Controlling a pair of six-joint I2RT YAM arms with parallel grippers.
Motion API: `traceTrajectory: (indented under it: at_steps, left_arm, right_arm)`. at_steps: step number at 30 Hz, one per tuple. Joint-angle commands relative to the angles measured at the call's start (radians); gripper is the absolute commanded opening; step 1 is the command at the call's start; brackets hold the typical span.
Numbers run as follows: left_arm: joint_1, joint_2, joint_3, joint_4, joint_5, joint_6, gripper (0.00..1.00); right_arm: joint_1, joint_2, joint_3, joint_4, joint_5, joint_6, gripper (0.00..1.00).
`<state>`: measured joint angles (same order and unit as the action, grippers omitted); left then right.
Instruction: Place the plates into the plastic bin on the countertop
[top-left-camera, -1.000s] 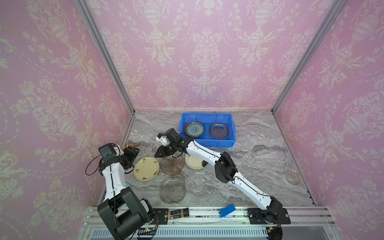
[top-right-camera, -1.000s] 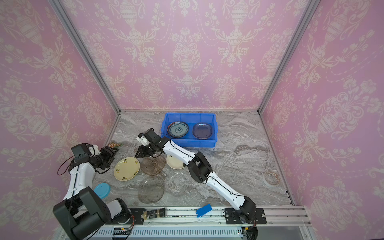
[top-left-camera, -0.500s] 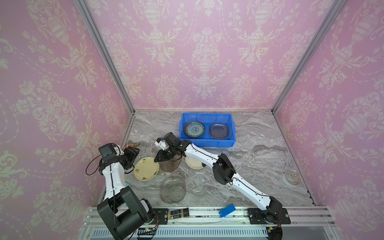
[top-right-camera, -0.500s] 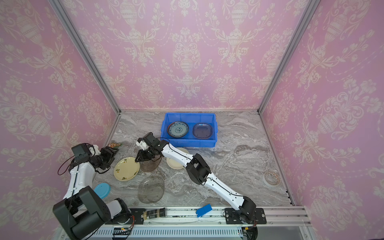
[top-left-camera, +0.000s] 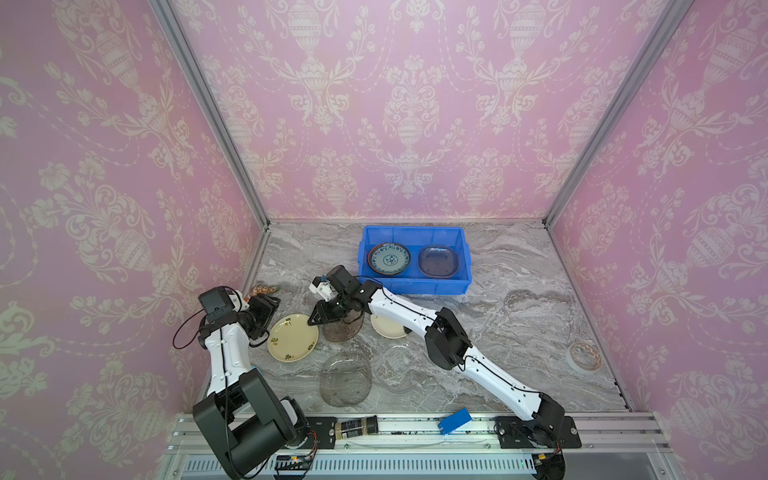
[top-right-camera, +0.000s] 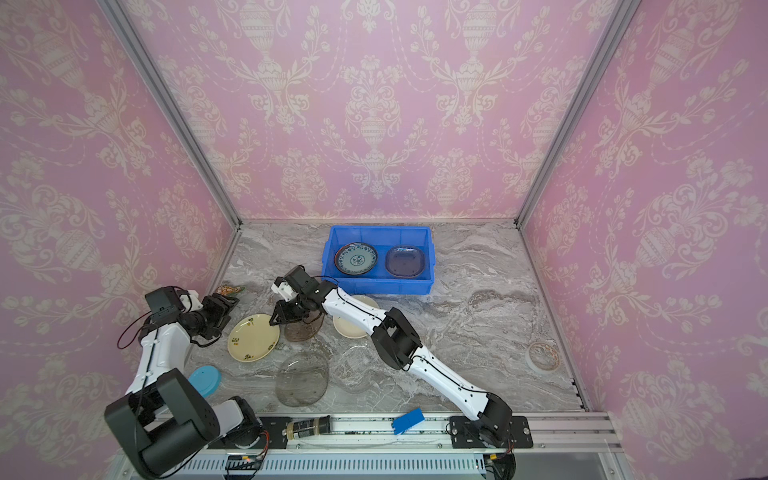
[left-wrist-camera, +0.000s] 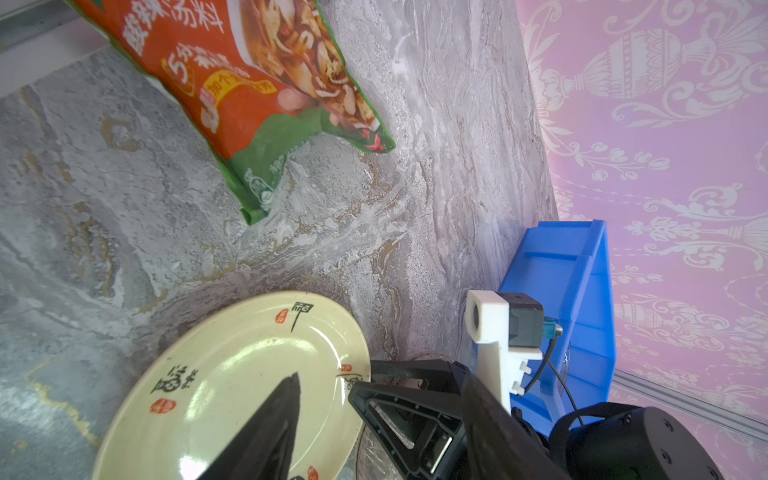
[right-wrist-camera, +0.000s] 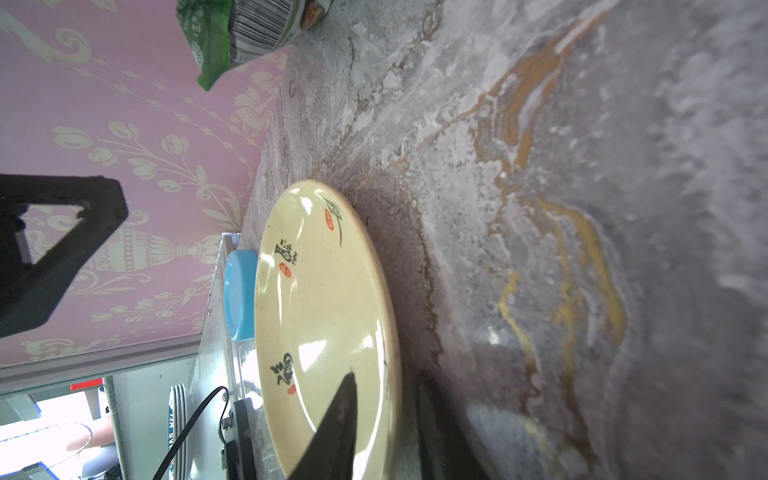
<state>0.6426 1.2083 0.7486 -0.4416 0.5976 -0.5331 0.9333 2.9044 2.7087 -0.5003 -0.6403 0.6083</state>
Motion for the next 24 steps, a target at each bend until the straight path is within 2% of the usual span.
traceTrajectory:
  at_steps: [1,3,7,15,20,24]
  left_arm:
    - [-0.011,0.012,-0.003,-0.003,0.015,-0.004,0.65]
    - [-0.01,0.016,-0.002,-0.002,0.012,-0.003,0.65]
    - [-0.011,0.016,-0.002,-0.007,0.005,0.001,0.65]
    - [-0.011,0.029,0.001,-0.004,0.0,0.002,0.65]
    - [-0.011,0.033,0.001,0.006,0.007,-0.003,0.65]
    - [-0.018,0.032,0.001,0.014,0.009,-0.007,0.65]
  right_arm:
    - [0.008,0.04,0.02,-0.034,-0.012,0.012,0.22]
    - [0.007,0.04,0.02,-0.032,-0.014,0.007,0.16]
    - [0.004,0.038,0.02,-0.026,-0.026,-0.004,0.13]
    - [-0.011,0.01,-0.038,0.035,-0.057,0.005,0.0]
    - [-0.02,-0.013,-0.07,0.063,-0.073,0.008,0.0]
    - [-0.028,-0.064,-0.162,0.122,-0.078,0.015,0.0]
